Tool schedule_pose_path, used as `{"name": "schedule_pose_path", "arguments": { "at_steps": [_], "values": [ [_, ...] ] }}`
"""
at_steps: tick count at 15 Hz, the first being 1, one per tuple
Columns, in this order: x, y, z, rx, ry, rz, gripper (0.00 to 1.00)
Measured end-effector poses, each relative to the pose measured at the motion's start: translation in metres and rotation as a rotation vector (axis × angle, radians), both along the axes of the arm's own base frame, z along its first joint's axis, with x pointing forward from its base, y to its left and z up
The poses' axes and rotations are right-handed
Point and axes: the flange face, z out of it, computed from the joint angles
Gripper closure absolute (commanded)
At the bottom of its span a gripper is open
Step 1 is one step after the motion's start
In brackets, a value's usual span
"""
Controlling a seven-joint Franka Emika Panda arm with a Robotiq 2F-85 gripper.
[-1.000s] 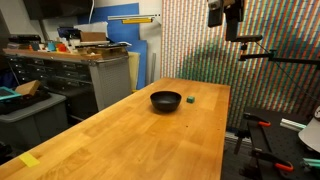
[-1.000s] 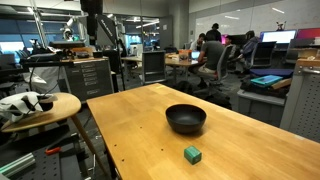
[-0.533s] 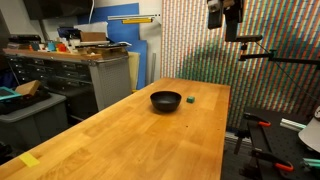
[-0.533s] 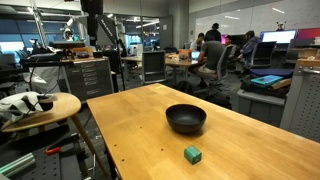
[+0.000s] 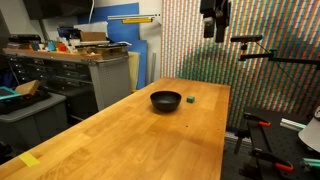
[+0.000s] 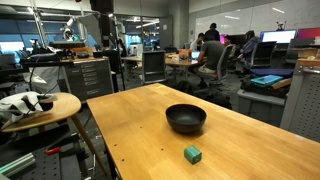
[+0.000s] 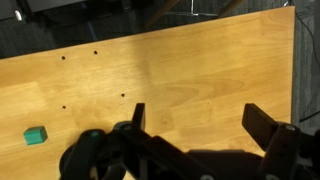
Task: Put the green block inside the black bowl
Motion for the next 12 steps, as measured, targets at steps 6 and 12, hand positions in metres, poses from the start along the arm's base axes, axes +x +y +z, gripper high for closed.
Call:
{"name": "schedule_pose_path", "arguments": {
  "at_steps": [6,12],
  "values": [
    [0.014,-0.076,-0.006,-0.034,-0.026,0.089,0.00],
    [0.022,-0.142,-0.026,-0.075,-0.097,0.110,0.00]
  ]
}}
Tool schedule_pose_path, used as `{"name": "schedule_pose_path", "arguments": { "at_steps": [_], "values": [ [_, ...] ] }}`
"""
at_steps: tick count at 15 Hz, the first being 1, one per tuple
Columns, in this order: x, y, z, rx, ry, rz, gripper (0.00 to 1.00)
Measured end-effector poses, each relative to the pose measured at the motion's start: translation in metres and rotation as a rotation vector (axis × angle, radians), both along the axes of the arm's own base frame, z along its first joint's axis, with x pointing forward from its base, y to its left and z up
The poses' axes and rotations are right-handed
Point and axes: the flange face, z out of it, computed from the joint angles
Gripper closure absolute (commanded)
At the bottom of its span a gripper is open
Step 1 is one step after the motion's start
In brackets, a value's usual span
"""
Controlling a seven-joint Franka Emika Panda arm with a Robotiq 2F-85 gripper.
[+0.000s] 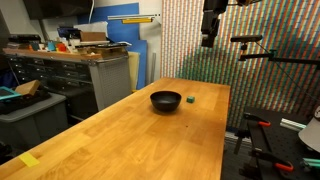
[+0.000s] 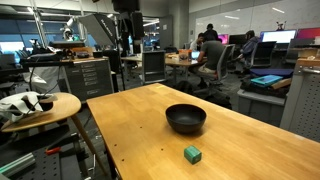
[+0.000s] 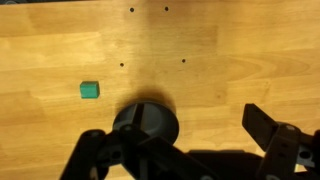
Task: Put the green block inside the black bowl
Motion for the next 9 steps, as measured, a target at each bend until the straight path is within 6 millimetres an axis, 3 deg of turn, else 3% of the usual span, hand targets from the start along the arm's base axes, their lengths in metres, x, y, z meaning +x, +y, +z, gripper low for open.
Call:
{"name": "schedule_pose_path", "arguments": {
  "at_steps": [9],
  "values": [
    [0.008,-0.059,-0.066,-0.014,-0.071,-0.058,0.00]
  ]
}}
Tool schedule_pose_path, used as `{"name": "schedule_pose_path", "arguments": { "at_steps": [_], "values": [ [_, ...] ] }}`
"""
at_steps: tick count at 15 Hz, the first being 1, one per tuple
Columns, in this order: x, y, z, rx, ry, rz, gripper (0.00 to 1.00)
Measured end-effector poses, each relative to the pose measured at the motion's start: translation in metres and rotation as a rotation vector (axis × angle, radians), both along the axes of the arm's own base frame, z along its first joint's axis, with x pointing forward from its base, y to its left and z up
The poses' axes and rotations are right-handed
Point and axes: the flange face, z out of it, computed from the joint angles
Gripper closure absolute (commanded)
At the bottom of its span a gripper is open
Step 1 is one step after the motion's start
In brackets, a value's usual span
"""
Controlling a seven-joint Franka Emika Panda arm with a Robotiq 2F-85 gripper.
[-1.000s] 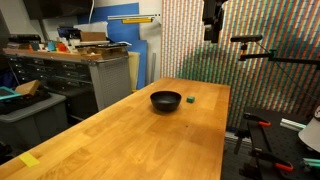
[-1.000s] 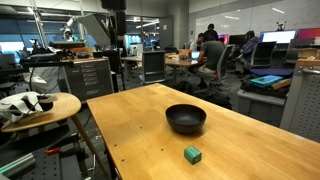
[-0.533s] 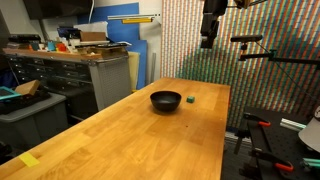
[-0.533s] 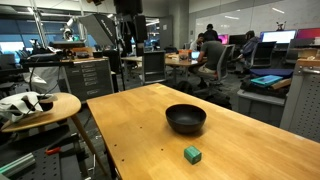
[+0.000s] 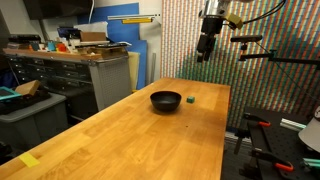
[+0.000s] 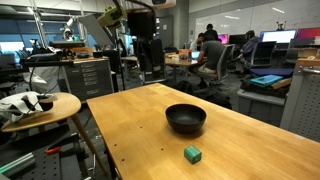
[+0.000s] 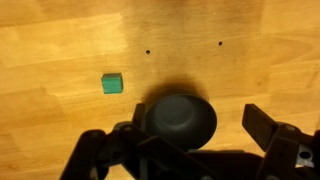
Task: Put the green block inside the black bowl
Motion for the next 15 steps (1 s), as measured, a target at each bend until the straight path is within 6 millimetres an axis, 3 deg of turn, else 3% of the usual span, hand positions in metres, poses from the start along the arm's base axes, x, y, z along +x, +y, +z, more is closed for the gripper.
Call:
{"name": "schedule_pose_path", "arguments": {
  "at_steps": [8,15],
  "values": [
    [0.008,-0.037,-0.068,-0.021,0.010,-0.020,0.00],
    [0.008,-0.058,-0.129,-0.048,0.052,0.026,0.00]
  ]
}}
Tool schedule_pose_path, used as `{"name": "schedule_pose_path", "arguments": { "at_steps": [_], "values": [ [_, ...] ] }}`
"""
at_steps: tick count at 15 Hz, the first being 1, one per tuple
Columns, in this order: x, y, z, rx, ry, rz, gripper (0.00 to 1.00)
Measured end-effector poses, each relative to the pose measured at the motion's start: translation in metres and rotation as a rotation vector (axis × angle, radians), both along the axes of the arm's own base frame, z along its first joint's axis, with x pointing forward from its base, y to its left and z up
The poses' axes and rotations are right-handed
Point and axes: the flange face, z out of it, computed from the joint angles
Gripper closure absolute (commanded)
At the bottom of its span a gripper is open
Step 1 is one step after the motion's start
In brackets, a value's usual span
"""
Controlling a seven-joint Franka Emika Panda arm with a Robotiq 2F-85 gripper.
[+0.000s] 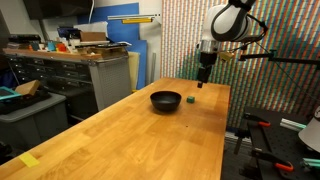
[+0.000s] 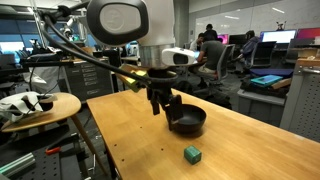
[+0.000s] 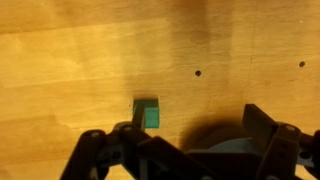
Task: Put the green block inside the black bowl
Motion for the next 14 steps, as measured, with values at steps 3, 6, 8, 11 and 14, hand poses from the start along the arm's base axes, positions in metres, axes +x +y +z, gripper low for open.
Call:
{"name": "schedule_pose_path", "arguments": {
  "at_steps": [3,6,8,11,14],
  "values": [
    [0.001,-0.009,-0.022,-0.015,-0.001,0.014,0.00],
    [0.005,-0.018,-0.037,-0.024,-0.033,0.003,0.00],
    [0.010,-0.023,-0.045,-0.022,-0.058,-0.016,0.00],
    [0.020,-0.029,-0.054,-0.013,-0.079,-0.034,0.00],
    [0.029,-0.033,-0.063,-0.003,-0.078,-0.029,0.00]
  ]
}}
